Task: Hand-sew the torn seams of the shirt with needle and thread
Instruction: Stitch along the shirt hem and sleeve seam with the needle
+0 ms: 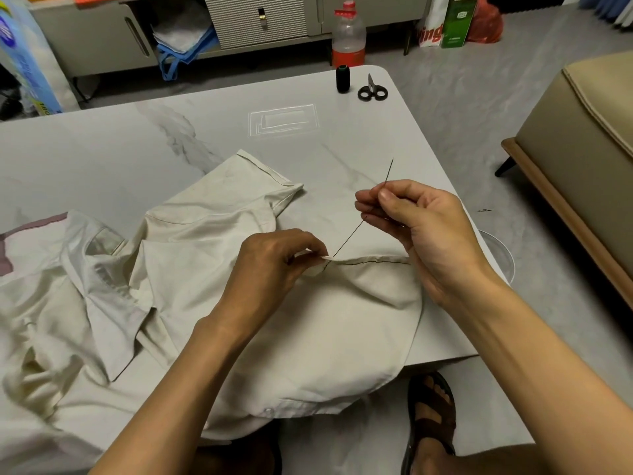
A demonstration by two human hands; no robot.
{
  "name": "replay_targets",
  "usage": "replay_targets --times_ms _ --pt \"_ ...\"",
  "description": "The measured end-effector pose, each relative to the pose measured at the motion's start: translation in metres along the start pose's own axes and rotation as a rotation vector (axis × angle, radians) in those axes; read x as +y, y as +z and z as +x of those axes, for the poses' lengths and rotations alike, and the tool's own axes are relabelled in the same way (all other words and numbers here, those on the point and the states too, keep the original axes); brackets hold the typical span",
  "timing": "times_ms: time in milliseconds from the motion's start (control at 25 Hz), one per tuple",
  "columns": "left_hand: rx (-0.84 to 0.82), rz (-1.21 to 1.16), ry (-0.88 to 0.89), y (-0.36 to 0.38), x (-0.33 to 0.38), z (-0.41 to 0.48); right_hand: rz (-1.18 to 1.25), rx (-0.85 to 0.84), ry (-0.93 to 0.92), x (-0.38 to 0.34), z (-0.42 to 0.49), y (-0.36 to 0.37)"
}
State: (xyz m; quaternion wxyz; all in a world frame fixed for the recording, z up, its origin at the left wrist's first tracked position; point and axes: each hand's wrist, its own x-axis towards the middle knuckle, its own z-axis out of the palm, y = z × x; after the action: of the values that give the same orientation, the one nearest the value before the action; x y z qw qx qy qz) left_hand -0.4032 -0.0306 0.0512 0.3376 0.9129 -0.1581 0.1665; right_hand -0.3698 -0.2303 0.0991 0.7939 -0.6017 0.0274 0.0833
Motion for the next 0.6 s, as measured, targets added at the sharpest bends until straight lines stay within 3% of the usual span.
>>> replay_targets --times_ms 280,440,600 --pt "-0.028 0.054 0.043 -0.013 -0.021 -0.035 0.051 -0.117 -0.021 -0.022 -0.023 0.000" --pt "-0.028 0.105 -0.009 -0.020 -0.037 -0.043 0.194 -0.211 0.102 -0.035 -0.036 0.003" --pt "0.036 0.055 -0.224 -0.027 -0.032 -0.043 0.320 -0.326 0.272 -0.043 -0.046 -0.002"
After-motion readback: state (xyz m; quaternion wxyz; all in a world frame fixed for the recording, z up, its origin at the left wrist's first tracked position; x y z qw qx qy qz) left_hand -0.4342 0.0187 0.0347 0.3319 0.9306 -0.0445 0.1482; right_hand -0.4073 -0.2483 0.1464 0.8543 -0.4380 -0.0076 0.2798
